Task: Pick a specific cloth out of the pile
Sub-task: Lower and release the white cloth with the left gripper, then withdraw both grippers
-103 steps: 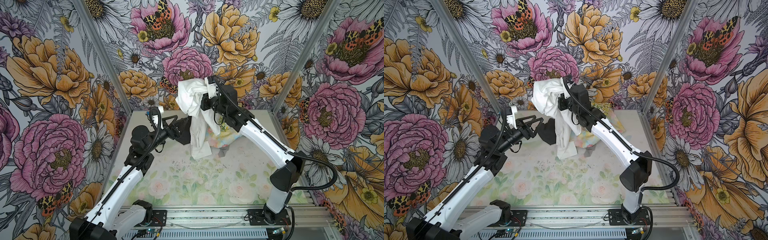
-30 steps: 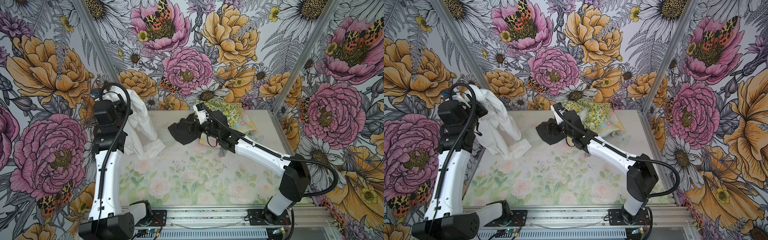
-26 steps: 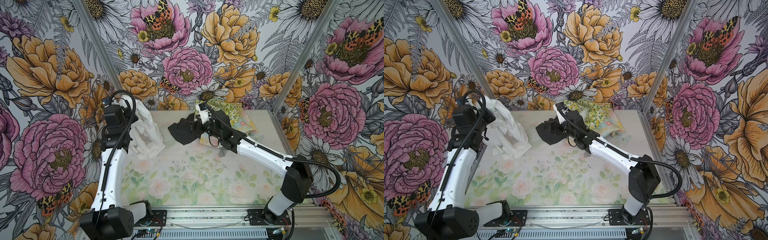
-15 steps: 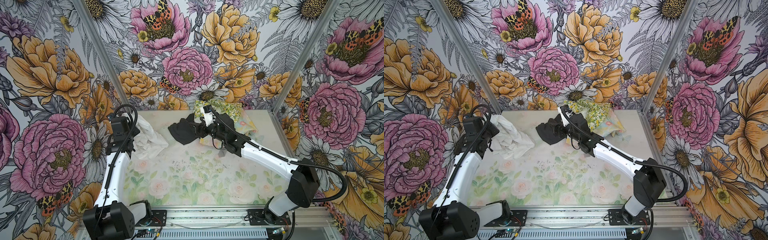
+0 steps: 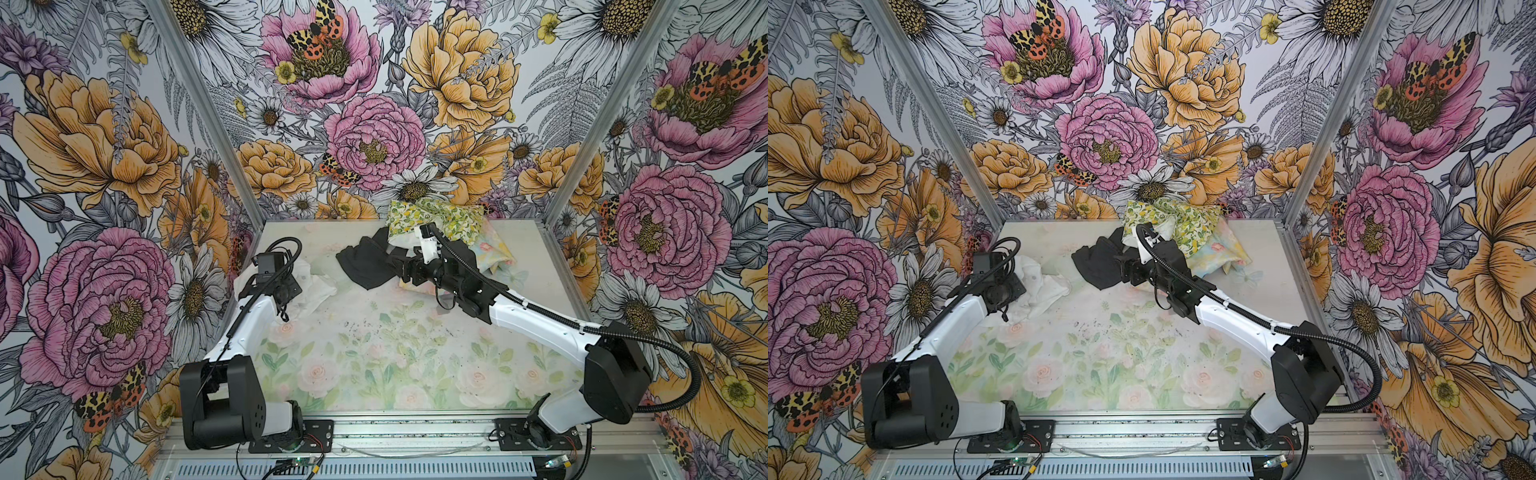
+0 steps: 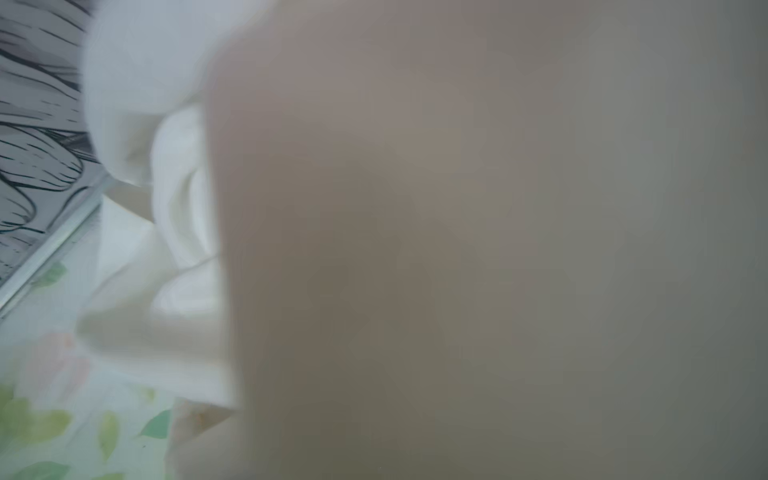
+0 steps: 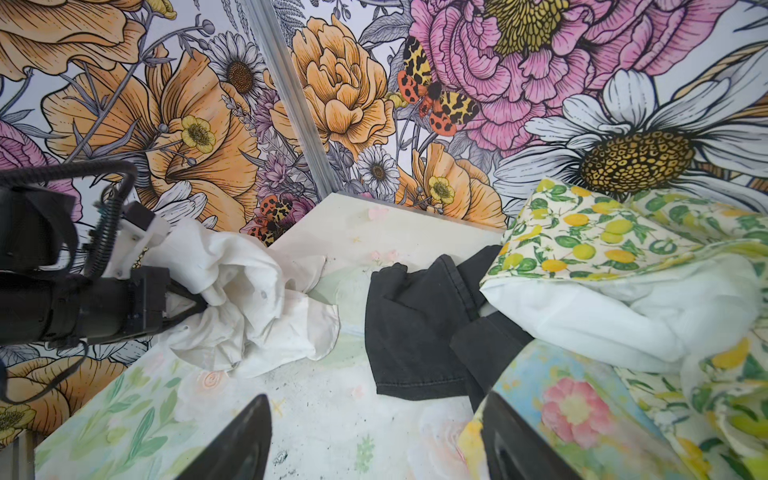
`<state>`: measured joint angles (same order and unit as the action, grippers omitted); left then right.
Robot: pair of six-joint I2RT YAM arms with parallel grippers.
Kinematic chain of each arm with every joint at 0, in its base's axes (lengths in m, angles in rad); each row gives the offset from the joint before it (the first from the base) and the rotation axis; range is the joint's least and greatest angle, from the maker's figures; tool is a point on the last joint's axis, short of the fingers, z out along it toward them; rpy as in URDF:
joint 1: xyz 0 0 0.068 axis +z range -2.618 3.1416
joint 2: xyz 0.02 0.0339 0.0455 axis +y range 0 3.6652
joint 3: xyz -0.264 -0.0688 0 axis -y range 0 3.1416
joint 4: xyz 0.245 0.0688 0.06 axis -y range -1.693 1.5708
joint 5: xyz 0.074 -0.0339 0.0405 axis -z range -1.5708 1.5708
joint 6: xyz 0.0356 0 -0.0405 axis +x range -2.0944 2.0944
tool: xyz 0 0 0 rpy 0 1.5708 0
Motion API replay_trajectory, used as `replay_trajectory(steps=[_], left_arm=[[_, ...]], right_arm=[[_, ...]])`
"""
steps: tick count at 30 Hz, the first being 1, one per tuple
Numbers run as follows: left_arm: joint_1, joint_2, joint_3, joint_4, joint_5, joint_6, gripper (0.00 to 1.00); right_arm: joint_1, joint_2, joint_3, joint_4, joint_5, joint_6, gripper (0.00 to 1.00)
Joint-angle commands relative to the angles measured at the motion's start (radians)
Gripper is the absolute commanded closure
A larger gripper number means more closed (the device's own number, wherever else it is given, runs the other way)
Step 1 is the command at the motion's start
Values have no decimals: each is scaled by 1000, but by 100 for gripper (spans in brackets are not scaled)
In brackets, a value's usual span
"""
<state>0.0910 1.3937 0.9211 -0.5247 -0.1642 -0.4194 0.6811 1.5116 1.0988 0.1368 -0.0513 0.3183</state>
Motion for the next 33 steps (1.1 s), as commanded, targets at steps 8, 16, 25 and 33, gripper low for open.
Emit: replay_trajectory(steps=[8, 16, 25, 33], left_arm=[[-47, 296, 111, 1, 62, -42, 100], [-7, 416, 189, 1, 59, -73, 100], [54, 467, 250, 3, 66, -75, 100], [37, 310, 223, 3, 61, -72, 39]], right_arm=[[-49, -92, -79, 60, 34, 29, 20], [-100, -117, -114, 57, 10, 53, 19], [-133, -118, -125, -17, -3, 7, 16], [-151, -174, -143, -92, 21, -32, 13]])
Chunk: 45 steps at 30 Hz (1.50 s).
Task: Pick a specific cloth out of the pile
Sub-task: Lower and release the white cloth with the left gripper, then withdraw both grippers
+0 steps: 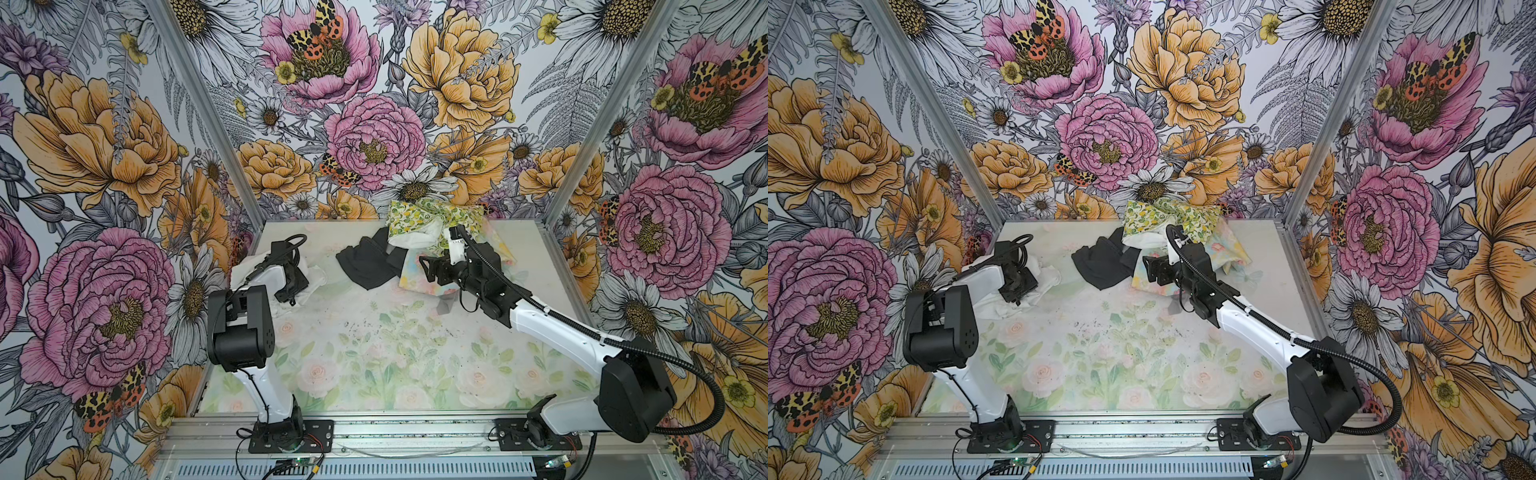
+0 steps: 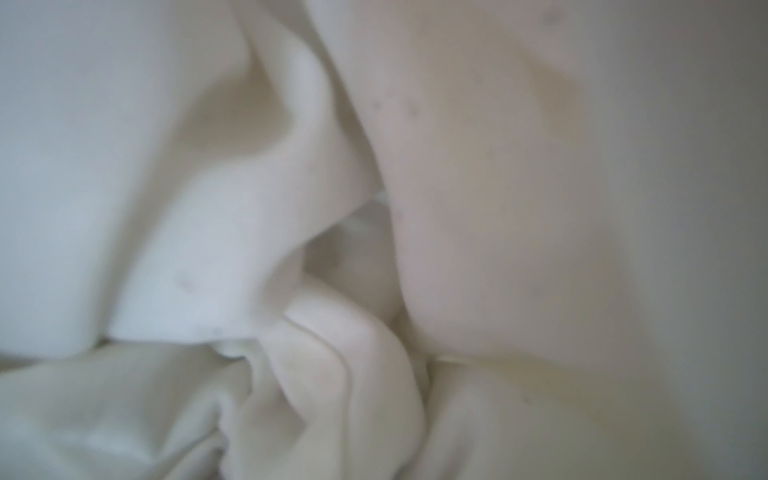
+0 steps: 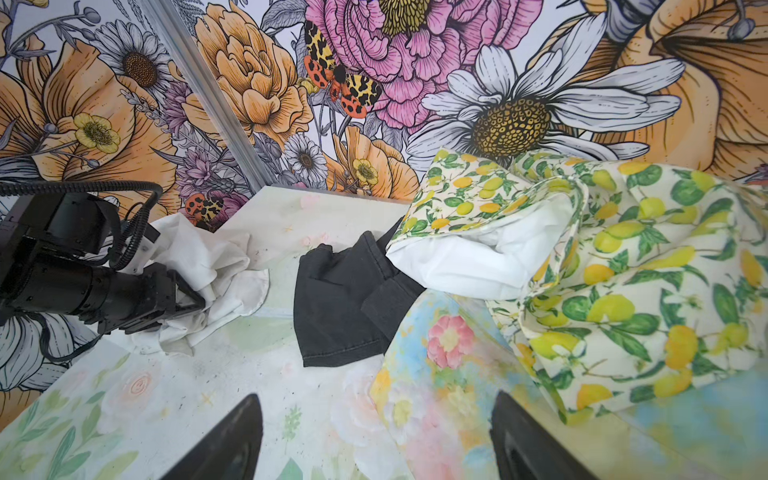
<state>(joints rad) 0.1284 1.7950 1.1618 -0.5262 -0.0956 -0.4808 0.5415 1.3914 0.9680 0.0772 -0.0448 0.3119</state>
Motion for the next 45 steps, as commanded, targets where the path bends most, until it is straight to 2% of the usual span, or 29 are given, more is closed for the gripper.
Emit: replay_trajectory(steps=[1, 6, 9, 15, 22, 26, 29, 34, 36, 41, 45], left_arm=[[-3, -122, -34, 3, -16, -11, 33], [-51, -271, -98, -4, -64, 38, 14], [-77, -362, -126, -4, -89, 57, 1], [-123, -502, -160, 39, -91, 127, 1], [-188, -607, -291, 298, -46, 258, 1], [-186, -634, -410, 467, -9, 278, 1], [-188, -641, -493, 576, -31, 327, 1], [-140, -586, -552, 696, -21, 350, 1], [-118, -552, -561, 735, -6, 341, 1], [-89, -478, -603, 871, -3, 354, 1], [-74, -428, -637, 961, 14, 378, 1]], right_arm=[[-15, -60, -7, -50, 13, -28, 13], [-18, -107, -7, -116, 31, -39, 10], [-23, -136, -12, -142, 52, -48, 1], [-54, -194, -21, -169, 116, -89, 0], [-144, -270, -123, -154, 274, -180, 1], [-212, -317, -281, -28, 326, -186, 1], [-264, -348, -414, 90, 374, -188, 0], [-356, -323, -579, 300, 412, -197, 1], [-382, -314, -623, 391, 394, -205, 1], [-423, -211, -668, 593, 395, -268, 1], [-454, -76, -685, 787, 341, -287, 1]])
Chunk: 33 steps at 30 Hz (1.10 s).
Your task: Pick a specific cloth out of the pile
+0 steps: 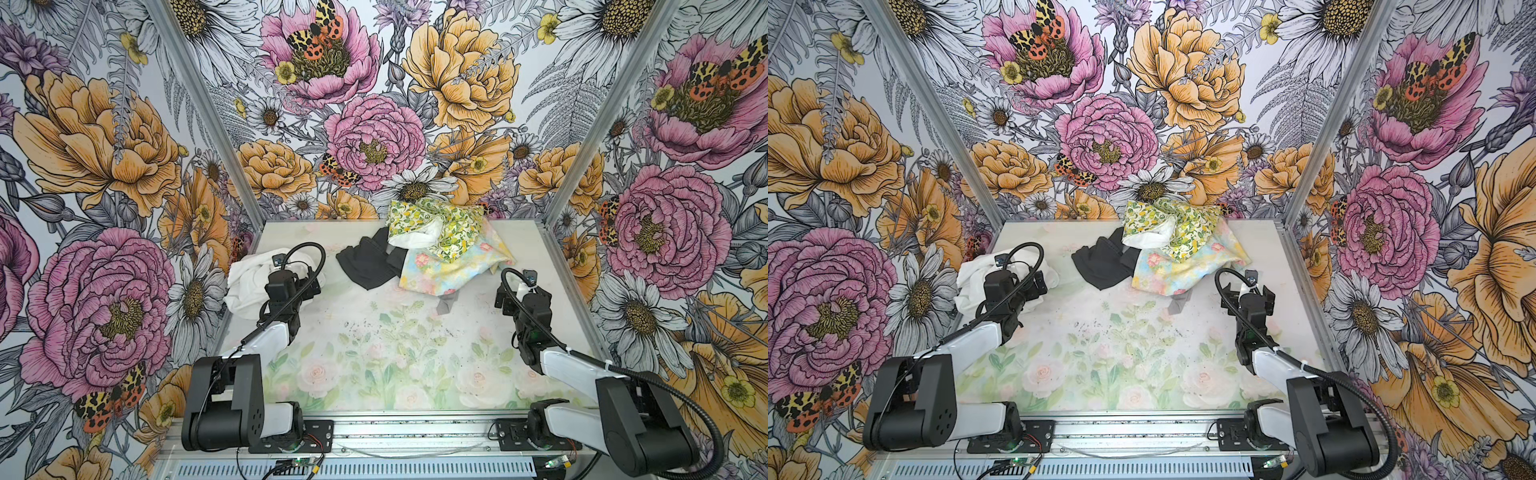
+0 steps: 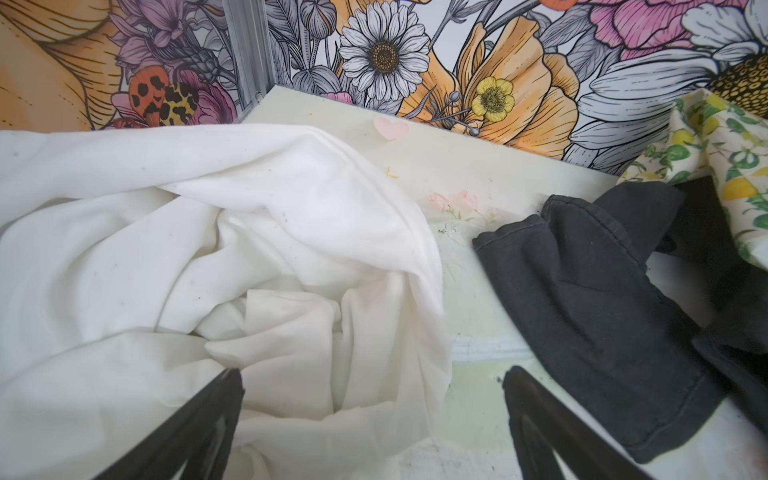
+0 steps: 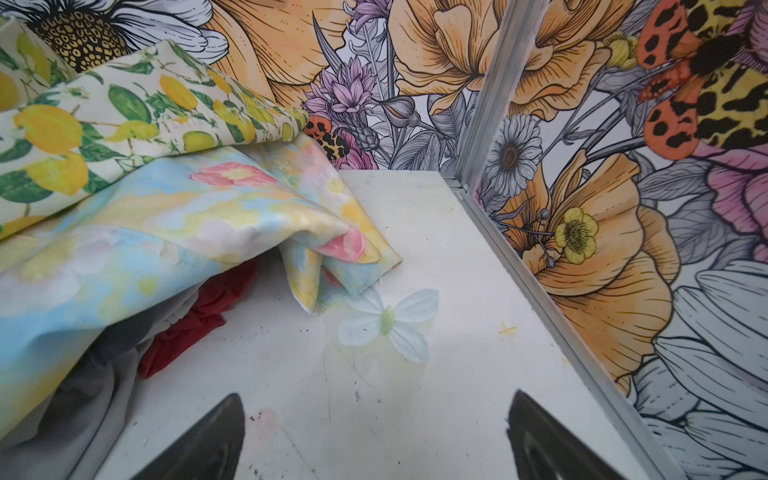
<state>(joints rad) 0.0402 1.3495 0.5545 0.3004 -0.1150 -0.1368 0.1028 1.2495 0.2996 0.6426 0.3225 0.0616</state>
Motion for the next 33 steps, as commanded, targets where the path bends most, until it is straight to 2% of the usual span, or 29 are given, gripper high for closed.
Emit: replay_trajectory(steps=[1, 5, 9, 14, 16, 19, 33], left_arm=[[20, 24, -45, 167, 39, 35, 1], [40, 42, -83, 272, 51, 45, 1], [20, 85, -115, 415, 30, 82, 1], [-18, 203, -192, 672, 13, 126, 1], [-18, 188, -179, 617, 5, 121, 1], [-25, 193, -177, 626, -9, 126, 1], [-70, 201, -186, 656, -120, 144, 1]], right_arm=[[-23, 79, -13, 231, -44, -42, 1], [-85, 180, -2, 315, -119, 9, 1], [-94, 288, -11, 434, -150, 7, 1], [-102, 282, 8, 381, -157, 21, 1], [-104, 290, 34, 348, -169, 17, 1], [-111, 291, 96, 226, -174, 29, 1], [-116, 287, 87, 238, -188, 28, 1]])
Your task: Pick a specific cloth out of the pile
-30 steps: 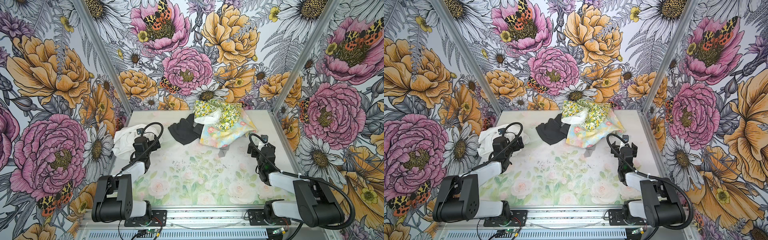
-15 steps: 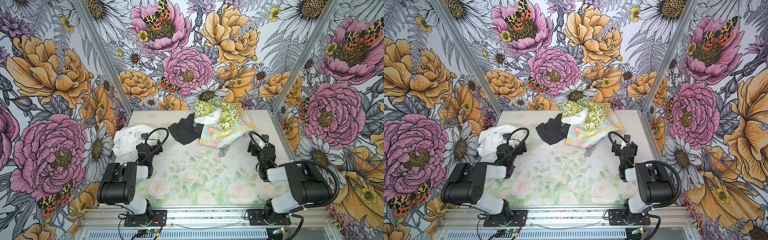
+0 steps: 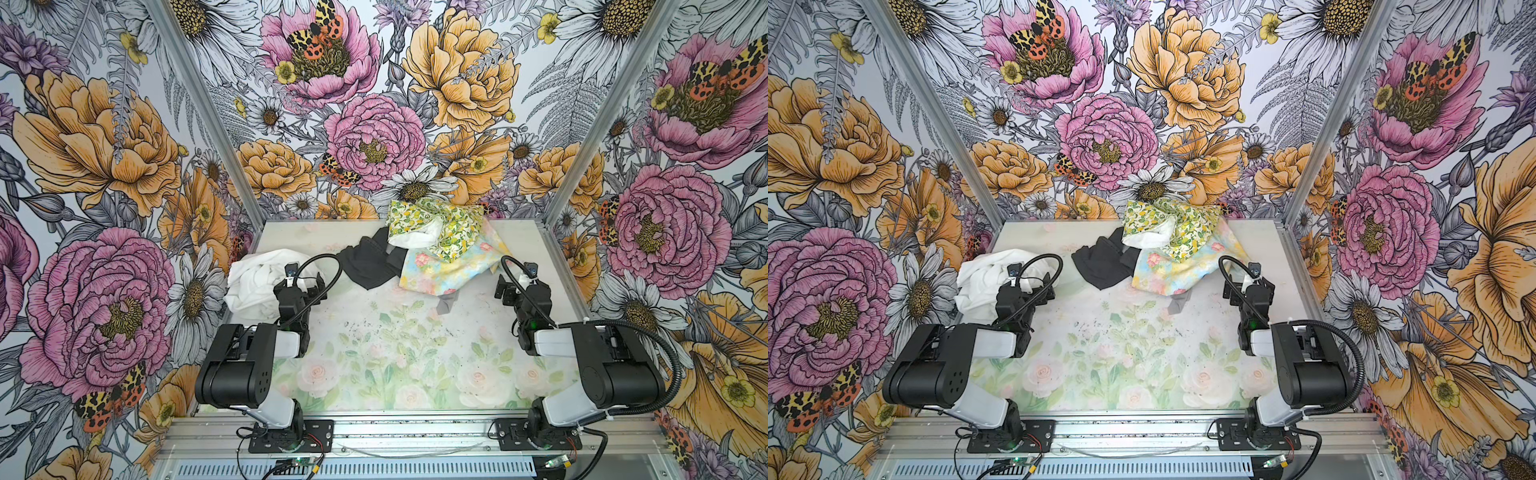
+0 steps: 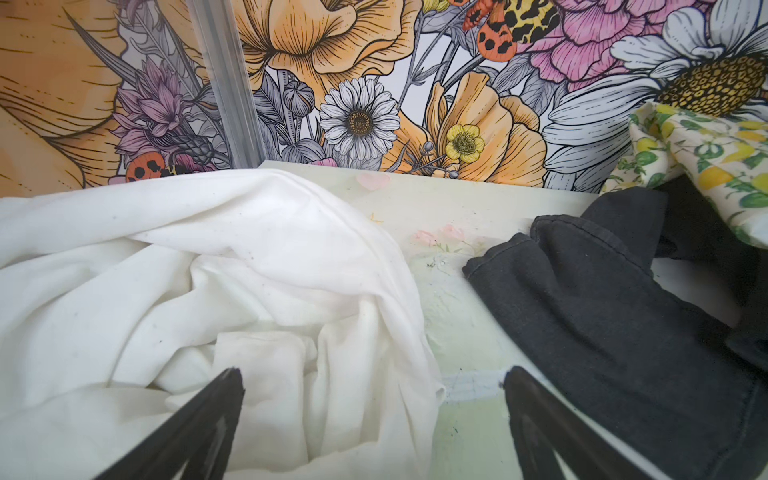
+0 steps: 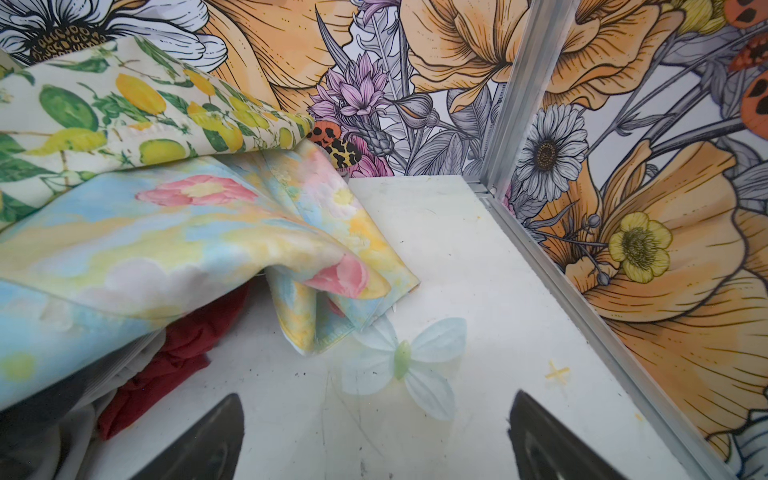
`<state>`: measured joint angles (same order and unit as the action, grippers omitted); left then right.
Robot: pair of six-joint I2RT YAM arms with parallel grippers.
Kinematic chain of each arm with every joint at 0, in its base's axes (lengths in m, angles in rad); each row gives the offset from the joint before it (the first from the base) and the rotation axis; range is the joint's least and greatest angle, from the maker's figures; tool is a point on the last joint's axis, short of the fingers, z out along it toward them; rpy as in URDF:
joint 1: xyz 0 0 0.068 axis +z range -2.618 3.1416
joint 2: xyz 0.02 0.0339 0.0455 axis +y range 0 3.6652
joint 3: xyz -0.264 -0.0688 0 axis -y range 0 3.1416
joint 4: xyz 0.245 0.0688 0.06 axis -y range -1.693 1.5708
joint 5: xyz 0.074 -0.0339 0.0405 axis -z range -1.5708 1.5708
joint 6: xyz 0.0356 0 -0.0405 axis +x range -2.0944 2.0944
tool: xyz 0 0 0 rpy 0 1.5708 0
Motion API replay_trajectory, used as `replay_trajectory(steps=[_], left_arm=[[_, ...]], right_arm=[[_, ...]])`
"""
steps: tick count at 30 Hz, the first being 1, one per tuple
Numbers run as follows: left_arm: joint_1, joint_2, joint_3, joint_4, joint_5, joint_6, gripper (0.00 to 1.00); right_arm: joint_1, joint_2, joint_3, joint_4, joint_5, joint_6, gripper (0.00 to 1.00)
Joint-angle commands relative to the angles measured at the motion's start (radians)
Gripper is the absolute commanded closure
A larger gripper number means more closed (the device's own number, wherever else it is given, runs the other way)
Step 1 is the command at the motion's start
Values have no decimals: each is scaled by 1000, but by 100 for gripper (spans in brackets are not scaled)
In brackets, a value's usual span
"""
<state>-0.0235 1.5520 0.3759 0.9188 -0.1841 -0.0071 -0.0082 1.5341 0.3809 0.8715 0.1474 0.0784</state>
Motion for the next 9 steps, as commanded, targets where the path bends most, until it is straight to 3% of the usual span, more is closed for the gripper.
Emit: replay_trajectory(steps=[1, 9], left_arm=[[-4, -2, -8, 37, -51, 14, 1], [-4, -2, -8, 36, -49, 15, 1]], right_arm=[[-4, 3, 6, 9, -13, 12, 0], [-6, 3, 5, 8, -16, 11, 0]])
